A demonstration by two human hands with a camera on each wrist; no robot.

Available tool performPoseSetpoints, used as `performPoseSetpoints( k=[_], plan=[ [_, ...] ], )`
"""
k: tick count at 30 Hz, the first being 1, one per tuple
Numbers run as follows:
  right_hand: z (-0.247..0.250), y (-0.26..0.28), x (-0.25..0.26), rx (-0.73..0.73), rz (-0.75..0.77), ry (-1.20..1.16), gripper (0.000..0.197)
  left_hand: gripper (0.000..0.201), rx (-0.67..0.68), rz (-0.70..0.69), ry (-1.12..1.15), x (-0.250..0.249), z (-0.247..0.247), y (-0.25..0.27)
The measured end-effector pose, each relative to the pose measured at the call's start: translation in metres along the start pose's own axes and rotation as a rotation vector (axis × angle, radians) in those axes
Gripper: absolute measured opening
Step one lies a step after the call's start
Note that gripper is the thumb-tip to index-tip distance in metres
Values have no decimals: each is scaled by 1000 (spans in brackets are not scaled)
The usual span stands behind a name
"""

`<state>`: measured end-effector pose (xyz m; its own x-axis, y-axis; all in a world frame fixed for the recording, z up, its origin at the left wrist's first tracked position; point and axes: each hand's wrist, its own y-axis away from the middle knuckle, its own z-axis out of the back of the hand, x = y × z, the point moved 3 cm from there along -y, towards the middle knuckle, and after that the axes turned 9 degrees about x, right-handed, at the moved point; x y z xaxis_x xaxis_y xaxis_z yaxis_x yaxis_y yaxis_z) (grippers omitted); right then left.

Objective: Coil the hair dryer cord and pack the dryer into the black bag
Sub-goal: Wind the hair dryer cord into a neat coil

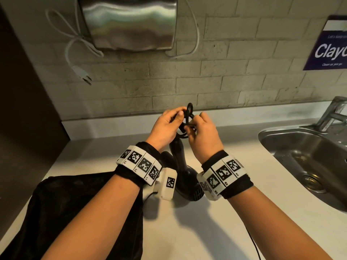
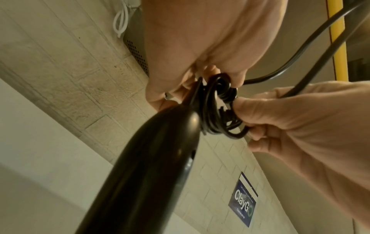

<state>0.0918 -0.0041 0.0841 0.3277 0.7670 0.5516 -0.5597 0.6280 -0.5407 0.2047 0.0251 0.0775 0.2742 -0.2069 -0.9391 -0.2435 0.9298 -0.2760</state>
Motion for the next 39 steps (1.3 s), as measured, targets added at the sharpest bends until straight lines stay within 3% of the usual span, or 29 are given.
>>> performPoseSetpoints(
  k=[5,9,14,19,26,32,36,39],
  plan=[
    [-2,-2,-7,-71,-81,-8,15,24,50,12,14,-2,-5,1],
    [-2,-8,-18,-100,-194,-183,35,25,123,29,95,-5,-5,6],
    [-15,-17,-19,101,-196,-328,29,28,155,57,112,-4,-4,5],
    [-19,-17,-18,188,-177,-483,27,28,137,73,239,0,-3,3],
    [-6,-3,-42,383,-23,-361,24,33,59,101,363,4,7,4],
    [-17,7,-105,334,-279,-78,24,33,9,141,579,4,8,3],
    [-32,18,-137,463,-527,26,29,33,-1,160,552,5,8,3],
    [-38,26,-141,538,-582,7,29,24,-9,172,447,2,8,6]
  ],
)
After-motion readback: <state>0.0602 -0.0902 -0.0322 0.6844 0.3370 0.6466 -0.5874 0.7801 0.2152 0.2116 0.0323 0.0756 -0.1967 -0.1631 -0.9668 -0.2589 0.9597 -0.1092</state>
